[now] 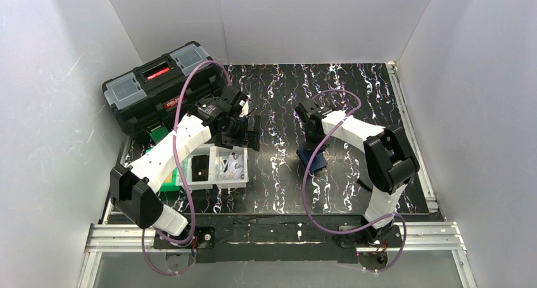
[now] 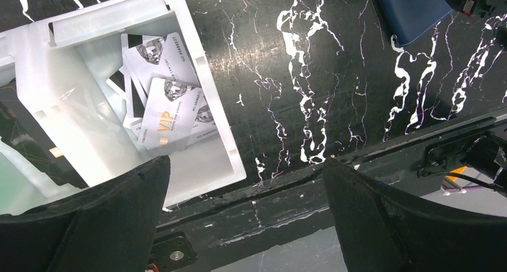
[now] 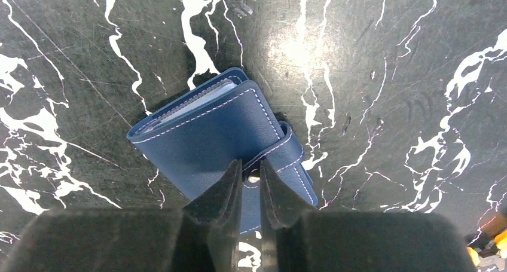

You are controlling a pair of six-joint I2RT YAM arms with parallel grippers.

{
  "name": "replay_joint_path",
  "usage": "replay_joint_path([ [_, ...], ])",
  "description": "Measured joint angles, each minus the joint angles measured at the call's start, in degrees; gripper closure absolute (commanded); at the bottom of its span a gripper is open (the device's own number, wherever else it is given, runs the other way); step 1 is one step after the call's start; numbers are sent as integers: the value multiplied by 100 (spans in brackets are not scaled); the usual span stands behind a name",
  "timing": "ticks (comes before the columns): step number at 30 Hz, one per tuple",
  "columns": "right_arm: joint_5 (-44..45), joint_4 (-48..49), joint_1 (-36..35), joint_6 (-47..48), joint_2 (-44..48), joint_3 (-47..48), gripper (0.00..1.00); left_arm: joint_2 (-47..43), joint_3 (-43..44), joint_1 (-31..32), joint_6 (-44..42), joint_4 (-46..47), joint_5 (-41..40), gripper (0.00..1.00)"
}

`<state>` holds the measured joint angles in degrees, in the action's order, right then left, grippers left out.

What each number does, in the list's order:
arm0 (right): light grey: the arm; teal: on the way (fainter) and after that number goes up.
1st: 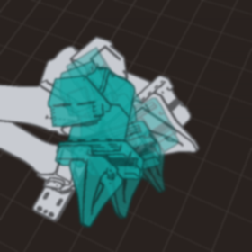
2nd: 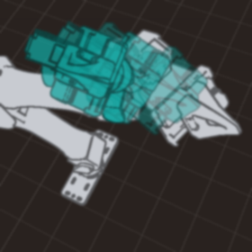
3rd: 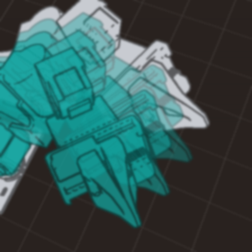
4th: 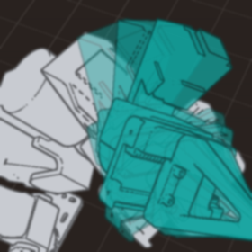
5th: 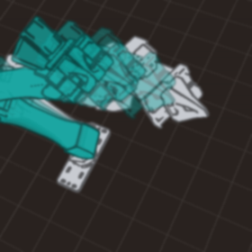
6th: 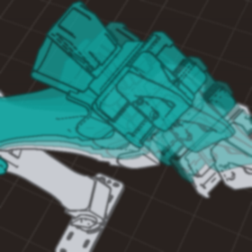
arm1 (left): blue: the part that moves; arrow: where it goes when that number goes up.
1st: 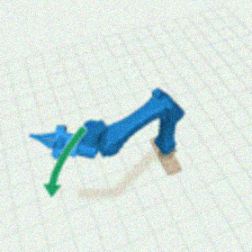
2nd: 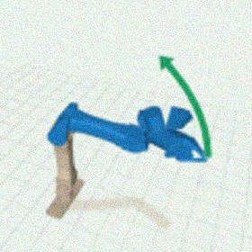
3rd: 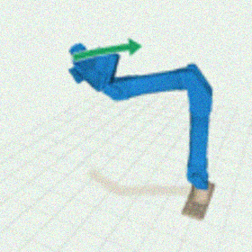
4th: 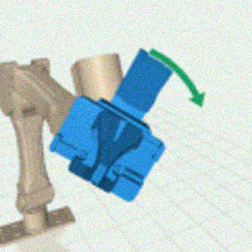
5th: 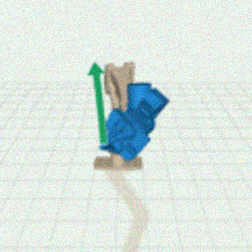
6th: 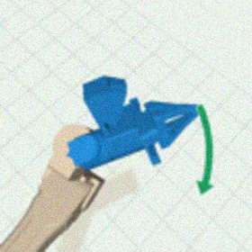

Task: Take the credit cards out of the card holder
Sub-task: Move the card holder to the center of the board.

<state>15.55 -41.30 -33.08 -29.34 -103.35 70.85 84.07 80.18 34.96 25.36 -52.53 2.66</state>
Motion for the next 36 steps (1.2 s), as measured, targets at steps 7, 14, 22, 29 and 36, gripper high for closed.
replay_joint_path([
  [7,-142,-37,24,-70,4,-2,99,92,-11,0,63,37,122,0],
  [14,-1510,164,46,-514,188,-195,99,101,-361,-2,302,549,804,0],
  [22,-2850,977,48,-1366,527,-837,99,435,-555,184,713,1106,1207,14],
  [29,-3512,1714,170,-1873,743,-1458,99,1012,-568,498,1036,1416,1239,35],
  [36,-3609,1869,330,-2004,1390,-1869,99,1196,-688,699,1309,1628,1211,40],
])
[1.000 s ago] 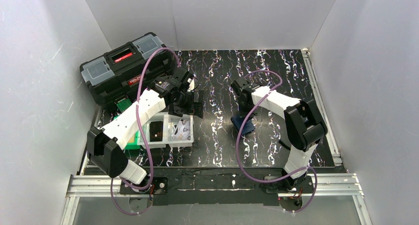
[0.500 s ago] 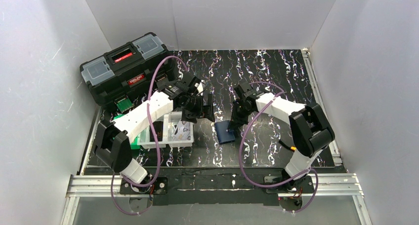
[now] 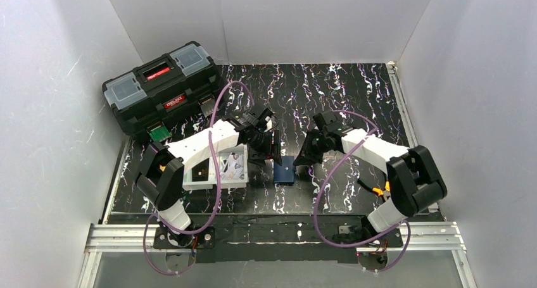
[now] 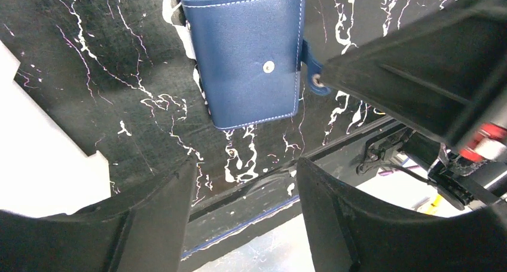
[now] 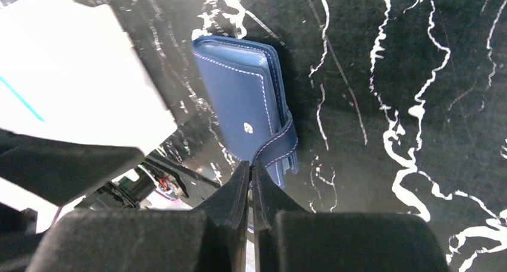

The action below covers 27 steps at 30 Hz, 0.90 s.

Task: Take the credit cards out of the card holder
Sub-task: Move the card holder to the center of the board, then open the card holder at the center of the board.

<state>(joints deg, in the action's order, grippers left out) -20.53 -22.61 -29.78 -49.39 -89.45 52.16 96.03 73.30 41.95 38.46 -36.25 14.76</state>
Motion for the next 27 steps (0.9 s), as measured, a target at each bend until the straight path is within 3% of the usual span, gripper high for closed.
replay_joint_path([
  [5,136,-122,11,61,669,-11,99,61,-20,68,61,61,-74,40],
  [13,149,-236,9,109,992,-11,99,256,-20,83,-20,22,-136,40],
  [18,404,-518,-68,260,883,131,72,256,-20,83,-186,-155,-350,41],
  [27,1191,-1069,-741,627,-632,1237,48,142,-20,15,-249,-433,-1056,45],
])
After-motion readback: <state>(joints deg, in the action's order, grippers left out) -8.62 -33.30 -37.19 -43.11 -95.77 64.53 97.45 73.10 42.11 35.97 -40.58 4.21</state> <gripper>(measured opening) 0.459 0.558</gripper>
